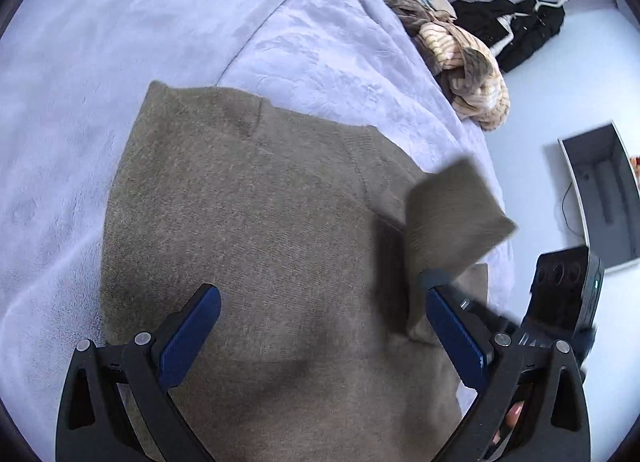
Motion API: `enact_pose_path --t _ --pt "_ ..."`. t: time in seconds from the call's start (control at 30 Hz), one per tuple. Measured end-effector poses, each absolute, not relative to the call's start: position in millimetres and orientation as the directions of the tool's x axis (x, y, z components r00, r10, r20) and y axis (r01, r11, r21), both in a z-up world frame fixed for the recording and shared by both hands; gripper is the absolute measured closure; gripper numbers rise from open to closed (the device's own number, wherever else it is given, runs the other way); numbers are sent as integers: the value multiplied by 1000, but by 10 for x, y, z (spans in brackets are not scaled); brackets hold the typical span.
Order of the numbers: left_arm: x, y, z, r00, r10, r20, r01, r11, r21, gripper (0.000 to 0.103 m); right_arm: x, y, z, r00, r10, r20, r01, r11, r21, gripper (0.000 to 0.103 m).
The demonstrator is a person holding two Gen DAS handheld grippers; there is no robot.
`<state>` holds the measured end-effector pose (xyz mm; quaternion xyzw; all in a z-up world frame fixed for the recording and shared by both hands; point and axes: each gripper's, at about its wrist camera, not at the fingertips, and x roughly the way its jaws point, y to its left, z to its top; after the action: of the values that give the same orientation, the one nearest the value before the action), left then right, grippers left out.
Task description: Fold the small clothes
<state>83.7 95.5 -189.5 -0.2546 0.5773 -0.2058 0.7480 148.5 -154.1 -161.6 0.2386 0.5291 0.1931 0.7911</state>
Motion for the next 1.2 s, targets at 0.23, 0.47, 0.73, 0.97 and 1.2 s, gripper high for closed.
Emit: enact_pose_path --t 0.23,0.47,0.73,0.97,1.2 --pt "869 860 -2069 193 -615 -764 0 779 -627 0 1348 -1297 -2006 222 553 -803 -41 828 559 81" --pt "892 651 -2077 154 -628 -763 31 775 -631 0 887 -1982 -1936 288 576 -766 128 769 626 41" --pt "927 475 -2148 130 -587 -799 29 808 -588 0 352 -3055 -2069 451 529 -719 434 574 694 36" --pt "932 437 -2135 132 -591 -796 3 803 -596 1 269 -3362 -2396 623 527 -578 521 271 809 36" --pt "945 366 -2169 85 -614 -784 1 787 -616 81 259 -3528 -2387 616 534 -579 515 283 809 36"
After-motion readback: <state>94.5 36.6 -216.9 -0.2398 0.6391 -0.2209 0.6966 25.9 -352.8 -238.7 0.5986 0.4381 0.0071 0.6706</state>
